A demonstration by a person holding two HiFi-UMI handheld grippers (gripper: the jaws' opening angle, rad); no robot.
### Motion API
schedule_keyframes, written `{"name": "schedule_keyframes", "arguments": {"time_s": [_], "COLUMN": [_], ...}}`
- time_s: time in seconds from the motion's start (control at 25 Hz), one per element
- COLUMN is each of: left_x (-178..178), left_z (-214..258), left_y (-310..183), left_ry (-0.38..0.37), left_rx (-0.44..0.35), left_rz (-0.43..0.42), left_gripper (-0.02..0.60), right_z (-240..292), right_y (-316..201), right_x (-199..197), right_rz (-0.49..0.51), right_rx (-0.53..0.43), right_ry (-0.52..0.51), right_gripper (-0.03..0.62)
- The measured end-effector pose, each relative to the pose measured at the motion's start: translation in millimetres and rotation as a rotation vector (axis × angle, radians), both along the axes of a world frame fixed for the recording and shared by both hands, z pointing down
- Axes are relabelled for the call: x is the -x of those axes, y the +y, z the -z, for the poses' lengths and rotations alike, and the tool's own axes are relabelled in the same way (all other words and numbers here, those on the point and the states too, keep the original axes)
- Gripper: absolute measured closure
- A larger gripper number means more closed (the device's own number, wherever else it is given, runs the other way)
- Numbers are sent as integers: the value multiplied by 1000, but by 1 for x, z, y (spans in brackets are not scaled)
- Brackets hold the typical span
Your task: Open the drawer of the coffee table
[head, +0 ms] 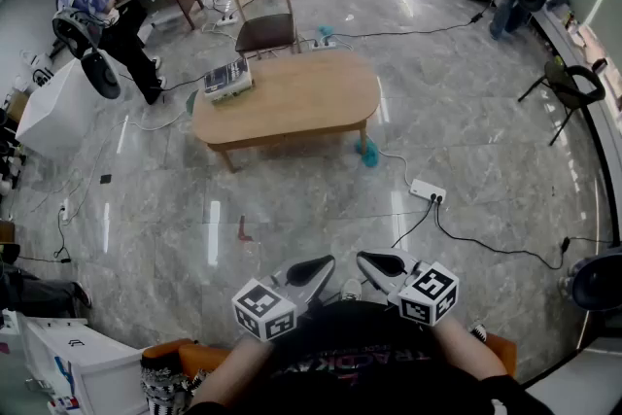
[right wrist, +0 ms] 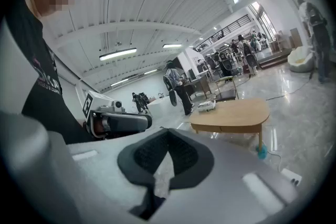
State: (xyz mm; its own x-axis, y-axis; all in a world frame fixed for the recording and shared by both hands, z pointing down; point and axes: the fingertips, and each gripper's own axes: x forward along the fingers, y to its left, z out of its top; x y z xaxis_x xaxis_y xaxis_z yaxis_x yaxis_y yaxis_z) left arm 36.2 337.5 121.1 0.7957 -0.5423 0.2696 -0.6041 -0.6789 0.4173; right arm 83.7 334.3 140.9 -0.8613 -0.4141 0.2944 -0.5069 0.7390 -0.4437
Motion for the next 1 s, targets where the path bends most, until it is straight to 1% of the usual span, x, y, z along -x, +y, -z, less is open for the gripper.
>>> {"name": "schedule_keyframes", "arguments": {"time_s": [0.4,0.64,1.0], "left_x": [8,6,11], "left_z": [2,5,11], "left_y": [6,6,7], "left_ry": [7,11,39], "left_rx": [1,-6,-17], "left_rz": [7,-2,16], "left_gripper": [575,575,575], "right_z": [3,12,17], "right_y": [5,2,4], "right_x": [7,5,11], "right_rz": [3,1,31], "right_rx": [-4,-7,-46], "right_ry": [3,-58,-58], "right_gripper": [592,592,592]}}
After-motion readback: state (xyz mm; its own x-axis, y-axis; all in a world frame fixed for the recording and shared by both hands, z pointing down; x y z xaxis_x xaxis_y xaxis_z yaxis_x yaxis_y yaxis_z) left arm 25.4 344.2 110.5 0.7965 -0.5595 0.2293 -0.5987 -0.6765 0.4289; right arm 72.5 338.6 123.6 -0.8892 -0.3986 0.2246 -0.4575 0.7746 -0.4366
